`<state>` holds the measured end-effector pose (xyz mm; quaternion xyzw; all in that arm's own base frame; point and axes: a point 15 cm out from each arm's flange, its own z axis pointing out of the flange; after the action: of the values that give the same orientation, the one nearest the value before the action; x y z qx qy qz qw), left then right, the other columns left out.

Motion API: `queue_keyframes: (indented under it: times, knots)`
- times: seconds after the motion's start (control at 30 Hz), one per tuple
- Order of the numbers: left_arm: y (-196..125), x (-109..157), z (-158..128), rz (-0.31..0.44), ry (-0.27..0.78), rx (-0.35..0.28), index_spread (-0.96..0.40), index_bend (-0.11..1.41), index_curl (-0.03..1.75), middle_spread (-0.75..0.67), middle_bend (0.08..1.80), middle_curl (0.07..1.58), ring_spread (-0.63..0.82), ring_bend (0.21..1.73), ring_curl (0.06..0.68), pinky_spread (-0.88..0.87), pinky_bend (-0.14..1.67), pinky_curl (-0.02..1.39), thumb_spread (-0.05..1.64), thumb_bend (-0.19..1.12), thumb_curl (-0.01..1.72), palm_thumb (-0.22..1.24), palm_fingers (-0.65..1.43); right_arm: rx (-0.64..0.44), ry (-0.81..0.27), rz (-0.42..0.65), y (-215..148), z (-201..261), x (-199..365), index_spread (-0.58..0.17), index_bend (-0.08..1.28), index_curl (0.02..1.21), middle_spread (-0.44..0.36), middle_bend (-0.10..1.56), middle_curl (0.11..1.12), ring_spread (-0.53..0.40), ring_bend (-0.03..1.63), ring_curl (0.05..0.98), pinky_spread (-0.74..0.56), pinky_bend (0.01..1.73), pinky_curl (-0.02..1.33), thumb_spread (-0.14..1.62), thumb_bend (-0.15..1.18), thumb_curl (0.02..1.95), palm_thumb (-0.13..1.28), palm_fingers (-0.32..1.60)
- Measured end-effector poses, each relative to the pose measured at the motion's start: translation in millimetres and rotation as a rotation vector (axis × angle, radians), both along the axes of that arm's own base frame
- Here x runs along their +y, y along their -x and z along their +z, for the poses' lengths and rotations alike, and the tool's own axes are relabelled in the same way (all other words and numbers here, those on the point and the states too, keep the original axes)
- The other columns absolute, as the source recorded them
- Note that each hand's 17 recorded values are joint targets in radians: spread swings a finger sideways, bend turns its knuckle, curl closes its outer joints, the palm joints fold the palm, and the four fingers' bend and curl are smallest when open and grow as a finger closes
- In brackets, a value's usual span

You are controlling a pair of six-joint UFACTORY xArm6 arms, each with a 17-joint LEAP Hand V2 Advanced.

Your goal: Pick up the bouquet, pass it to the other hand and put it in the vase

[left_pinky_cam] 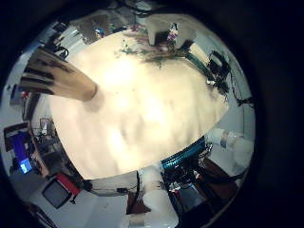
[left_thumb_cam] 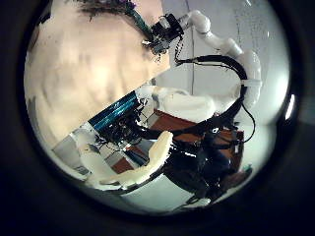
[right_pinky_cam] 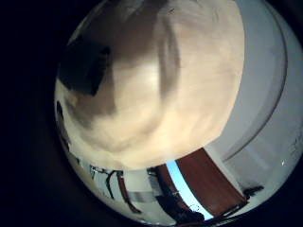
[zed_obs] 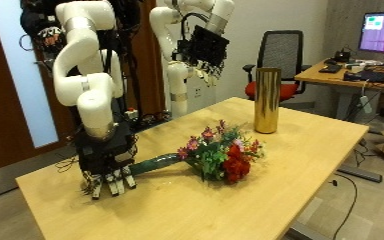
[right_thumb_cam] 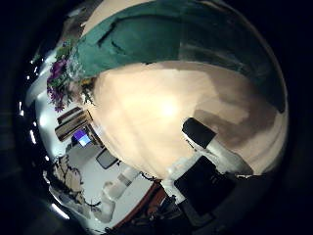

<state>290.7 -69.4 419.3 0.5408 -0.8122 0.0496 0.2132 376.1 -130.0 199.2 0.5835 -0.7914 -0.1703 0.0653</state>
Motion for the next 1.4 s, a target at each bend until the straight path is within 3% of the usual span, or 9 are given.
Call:
queue_keyframes:
  times: [0.33,0.63,1.0,1.03,1.17,1.2,1.27,1.4]
  knots:
    - [0,-1,-2,-0.002,0.0,0.002,0.28,0.17,0.32,0.42,0.19,0.31,0.59,0.45,0.201,0.57,0.22,0.32,0.83,-0.03,0.32,0.27,0.09,-0.054,-0.022,-0.024,-9,1,0,-0.217,0.16,0.28,-0.007,0.32,0.36,-0.006,0.56,0.227,0.15,0.4,0.26,0.94,-0.02,0.38,0.77,0.3]
    - [-1,-5,-2,-0.014,-0.001,0.005,0.27,0.17,0.32,0.42,0.19,0.31,0.59,0.46,0.199,0.57,0.22,0.32,0.83,-0.03,0.32,0.28,0.09,-0.052,-0.058,-0.048,-7,-6,-2,-0.21,0.16,0.28,-0.018,0.34,0.37,-0.037,0.59,0.221,0.14,0.42,0.25,0.93,-0.02,0.39,0.79,0.34]
    - [-2,-3,-4,-0.008,-0.001,0.01,0.28,0.17,0.33,0.42,0.19,0.3,0.59,0.45,0.198,0.57,0.22,0.32,0.83,-0.04,0.31,0.28,0.1,-0.056,-0.072,-0.052,-9,-7,-2,-0.209,0.2,0.32,-0.095,0.45,0.4,-0.116,0.7,0.222,0.09,0.4,0.21,0.9,-0.02,0.41,0.85,0.61]
    - [-2,-3,-4,-0.008,-0.001,0.01,0.28,0.17,0.33,0.42,0.19,0.3,0.59,0.45,0.198,0.57,0.22,0.32,0.83,-0.04,0.31,0.28,0.1,-0.059,-0.071,-0.052,-9,-6,-2,-0.248,0.23,0.34,-0.139,0.51,0.42,-0.21,0.8,0.238,0.02,0.39,0.19,0.89,-0.02,0.42,0.88,0.85]
    - [-1,-3,-3,-0.007,-0.001,0.008,0.28,0.17,0.33,0.42,0.19,0.3,0.59,0.45,0.197,0.57,0.22,0.32,0.83,-0.04,0.31,0.28,0.1,-0.064,-0.068,-0.051,-9,-4,-1,-0.301,0.21,0.38,-0.221,0.56,0.47,-0.314,0.87,0.287,-0.23,0.57,0.22,0.87,-0.02,0.43,0.9,1.05]
    - [-2,-3,-3,-0.007,-0.001,0.008,0.28,0.17,0.33,0.42,0.19,0.3,0.59,0.45,0.197,0.57,0.22,0.32,0.83,-0.03,0.31,0.28,0.1,-0.065,-0.069,-0.05,-10,-4,-2,-0.327,0.21,0.41,-0.253,0.59,0.5,-0.345,0.89,0.308,-0.34,0.65,0.24,0.87,-0.03,0.43,0.9,1.13]
    - [-2,-3,-2,-0.007,-0.001,0.007,0.28,0.17,0.33,0.42,0.19,0.3,0.59,0.45,0.197,0.57,0.22,0.32,0.83,-0.03,0.31,0.28,0.1,-0.064,-0.068,-0.051,-10,-3,-2,-0.379,0.27,0.47,-0.315,0.69,0.55,-0.36,0.97,0.357,-0.52,0.81,0.28,0.85,-0.03,0.44,0.91,1.23]
    - [-2,-3,-2,-0.007,-0.001,0.005,0.28,0.17,0.33,0.42,0.19,0.3,0.59,0.45,0.196,0.57,0.22,0.32,0.84,-0.03,0.31,0.28,0.1,-0.067,-0.068,-0.049,-10,-2,-2,-0.41,0.37,0.55,-0.318,0.81,0.6,-0.347,1.04,0.402,-0.6,0.88,0.31,0.85,-0.03,0.44,0.92,1.28]
